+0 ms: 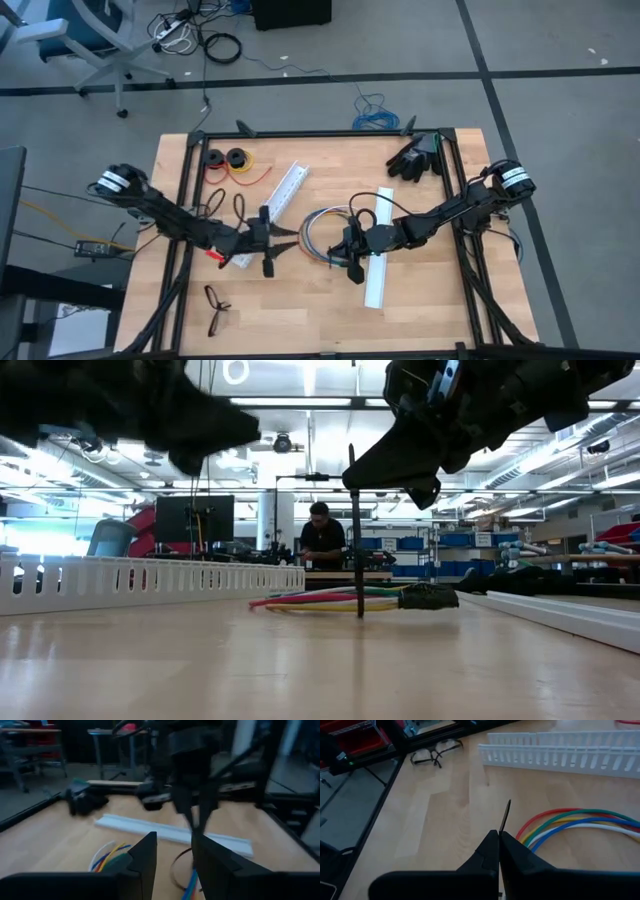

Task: Ziptie cables
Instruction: Wrap the cable wires together using the black zip tie

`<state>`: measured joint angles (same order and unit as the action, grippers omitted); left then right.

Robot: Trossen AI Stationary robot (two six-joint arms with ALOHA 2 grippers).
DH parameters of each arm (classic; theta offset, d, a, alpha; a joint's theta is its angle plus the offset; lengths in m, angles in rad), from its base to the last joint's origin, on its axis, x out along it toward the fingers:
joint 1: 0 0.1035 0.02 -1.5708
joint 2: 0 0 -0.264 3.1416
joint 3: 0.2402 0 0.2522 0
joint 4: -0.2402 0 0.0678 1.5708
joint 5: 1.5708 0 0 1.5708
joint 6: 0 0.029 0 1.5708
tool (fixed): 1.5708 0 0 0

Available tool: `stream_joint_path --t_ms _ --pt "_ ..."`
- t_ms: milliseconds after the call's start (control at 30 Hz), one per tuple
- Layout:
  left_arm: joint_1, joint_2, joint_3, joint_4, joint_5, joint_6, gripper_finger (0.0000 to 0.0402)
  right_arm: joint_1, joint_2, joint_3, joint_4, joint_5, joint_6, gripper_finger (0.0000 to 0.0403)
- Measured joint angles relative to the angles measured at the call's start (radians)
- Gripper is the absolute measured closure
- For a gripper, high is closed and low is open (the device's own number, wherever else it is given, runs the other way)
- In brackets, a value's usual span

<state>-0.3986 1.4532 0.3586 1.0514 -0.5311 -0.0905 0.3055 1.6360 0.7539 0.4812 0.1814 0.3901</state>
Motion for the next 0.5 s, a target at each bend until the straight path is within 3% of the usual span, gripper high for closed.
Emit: stream_joint_path --t_ms 133,367,500 --pt "0.011 0.117 -0.005 0.181 0.006 -0.063 0.027 -0.019 0.0 0.0 0.003 0.0 -0.008 0.0403" --pt "0.019 0.265 0.111 0.225 -0.012 0.0 0.027 -0.052 0.0 0.0 0.039 -0.001 -0.022 0.0403" --pt "0.019 0.311 0.218 0.127 -0.192 0.003 0.027 -0.065 0.0 0.0 0.053 -0.001 -0.027 0.0403"
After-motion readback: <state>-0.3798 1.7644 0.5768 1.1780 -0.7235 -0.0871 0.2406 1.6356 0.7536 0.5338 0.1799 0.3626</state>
